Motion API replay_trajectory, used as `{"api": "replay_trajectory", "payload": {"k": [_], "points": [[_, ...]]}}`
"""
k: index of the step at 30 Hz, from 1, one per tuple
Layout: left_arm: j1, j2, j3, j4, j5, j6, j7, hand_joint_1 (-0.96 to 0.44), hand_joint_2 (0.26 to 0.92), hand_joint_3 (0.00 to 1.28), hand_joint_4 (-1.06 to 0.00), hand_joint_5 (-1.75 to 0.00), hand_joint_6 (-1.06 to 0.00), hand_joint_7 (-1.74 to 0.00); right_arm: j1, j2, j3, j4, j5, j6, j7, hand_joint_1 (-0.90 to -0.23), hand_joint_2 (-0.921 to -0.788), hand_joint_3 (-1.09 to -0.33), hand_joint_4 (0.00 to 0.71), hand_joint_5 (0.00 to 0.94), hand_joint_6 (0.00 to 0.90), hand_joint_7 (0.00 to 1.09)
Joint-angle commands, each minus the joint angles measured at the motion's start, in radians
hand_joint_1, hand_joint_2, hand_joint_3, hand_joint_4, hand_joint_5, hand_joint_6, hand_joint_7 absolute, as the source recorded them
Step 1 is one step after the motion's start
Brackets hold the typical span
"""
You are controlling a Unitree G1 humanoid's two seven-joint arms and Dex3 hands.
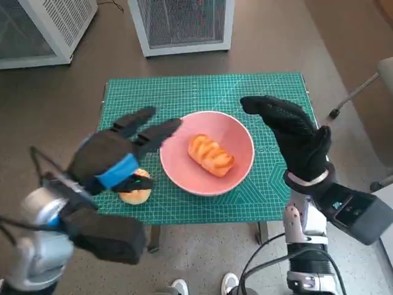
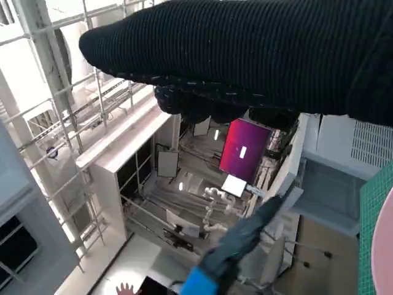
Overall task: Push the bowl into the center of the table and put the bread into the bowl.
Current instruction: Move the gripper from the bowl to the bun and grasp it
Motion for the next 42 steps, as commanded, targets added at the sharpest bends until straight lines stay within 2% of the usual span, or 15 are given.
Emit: {"api": "replay_trajectory", "payload": {"k": [1,8,12,19,29,42], "points": [[0.048,0.036,0.053,-0.081,-0.016,0.060,-0.061,-0.31,0.716,0.00,-0.18,-0.01,-0.28,-0.06,0.011,0.000,0.005,-0.004,-0.015,0.020,-0.008,-0.597,-0.921,-0.621,0.298,0.001,-0.001,0.71],[0.096,0.050,0.091,-0.142,-0.006,0.136,-0.109,-0.25,0.699,0.00,-0.22,-0.01,-0.32,-0.06,0.013,-0.002,0.004,-0.008,-0.007,0.034,-0.001,-0.606,-0.921,-0.621,0.297,0.001,-0.001,0.71],[0.120,0.040,0.072,-0.149,0.027,0.190,-0.120,-0.23,0.697,0.00,-0.23,-0.01,-0.33,-0.05,0.012,-0.003,0.002,-0.003,0.004,0.039,0.010,-0.607,-0.921,-0.621,0.296,0.001,-0.001,0.71],[0.151,0.023,0.036,-0.120,0.047,0.219,-0.097,-0.20,0.704,0.00,-0.24,0.00,-0.35,-0.03,0.013,-0.002,0.001,0.001,0.012,0.042,0.019,-0.600,-0.921,-0.621,0.296,0.001,-0.001,0.71],[0.151,0.003,-0.031,0.005,0.016,0.197,-0.079,-0.16,0.719,0.01,-0.23,0.00,-0.35,-0.01,0.016,-0.004,-0.001,0.002,0.019,0.047,0.025,-0.585,-0.921,-0.628,0.298,0.002,-0.001,0.70],[0.073,-0.027,-0.119,0.237,0.002,0.203,-0.049,-0.12,0.730,0.01,-0.22,0.00,-0.35,0.00,0.016,-0.007,-0.007,0.004,0.019,0.053,0.033,-0.584,-0.921,-0.632,0.301,0.004,-0.001,0.67]]}}
